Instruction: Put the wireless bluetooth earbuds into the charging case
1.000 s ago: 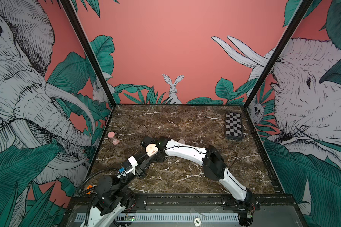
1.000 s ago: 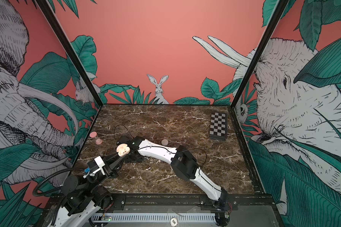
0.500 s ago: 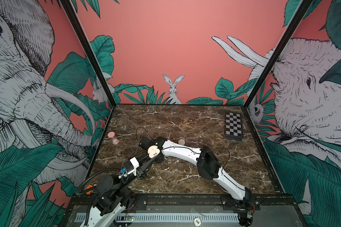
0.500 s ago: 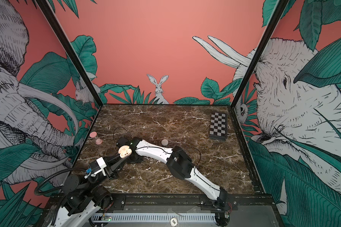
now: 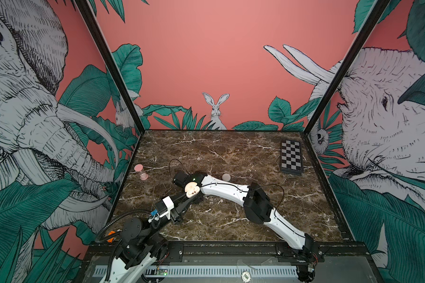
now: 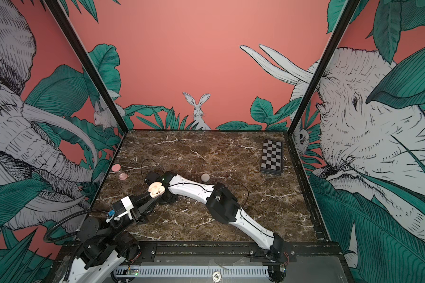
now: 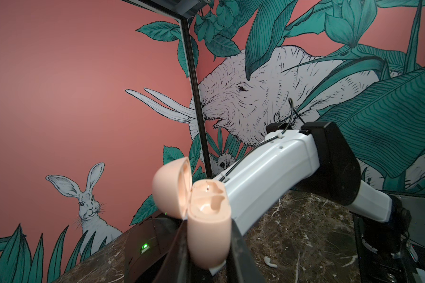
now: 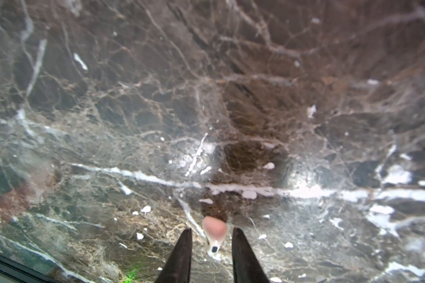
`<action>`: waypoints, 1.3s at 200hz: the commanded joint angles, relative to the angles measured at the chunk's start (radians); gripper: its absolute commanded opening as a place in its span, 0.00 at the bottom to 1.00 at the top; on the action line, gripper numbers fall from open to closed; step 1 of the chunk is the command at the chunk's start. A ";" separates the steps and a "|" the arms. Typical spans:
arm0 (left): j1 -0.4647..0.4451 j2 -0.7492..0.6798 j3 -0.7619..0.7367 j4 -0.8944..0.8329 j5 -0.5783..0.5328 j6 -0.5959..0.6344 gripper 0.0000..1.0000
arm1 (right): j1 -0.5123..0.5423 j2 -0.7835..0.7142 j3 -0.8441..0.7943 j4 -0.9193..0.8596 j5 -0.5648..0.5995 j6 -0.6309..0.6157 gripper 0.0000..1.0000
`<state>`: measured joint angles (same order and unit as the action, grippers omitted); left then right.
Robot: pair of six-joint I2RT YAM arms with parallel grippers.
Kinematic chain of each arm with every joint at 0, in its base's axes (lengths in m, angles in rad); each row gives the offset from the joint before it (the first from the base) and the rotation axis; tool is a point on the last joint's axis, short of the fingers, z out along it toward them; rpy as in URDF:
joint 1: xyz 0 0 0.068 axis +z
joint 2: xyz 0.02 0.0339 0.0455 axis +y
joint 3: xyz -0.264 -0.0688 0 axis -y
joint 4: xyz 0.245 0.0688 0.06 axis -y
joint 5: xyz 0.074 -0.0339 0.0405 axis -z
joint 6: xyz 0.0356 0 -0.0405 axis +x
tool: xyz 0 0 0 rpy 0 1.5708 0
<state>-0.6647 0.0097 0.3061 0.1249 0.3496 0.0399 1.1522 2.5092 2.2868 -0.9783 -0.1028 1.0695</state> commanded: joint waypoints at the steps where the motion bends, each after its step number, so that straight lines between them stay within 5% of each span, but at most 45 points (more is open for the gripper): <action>1: 0.005 -0.005 0.021 0.009 0.011 0.014 0.00 | 0.005 0.026 0.022 -0.026 0.009 -0.003 0.27; 260: 0.005 -0.003 0.017 0.007 0.006 0.012 0.00 | 0.000 0.033 -0.001 -0.019 -0.005 0.000 0.18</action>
<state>-0.6647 0.0097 0.3061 0.1165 0.3515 0.0456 1.1522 2.5294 2.2902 -0.9916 -0.1032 1.0695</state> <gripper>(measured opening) 0.225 0.183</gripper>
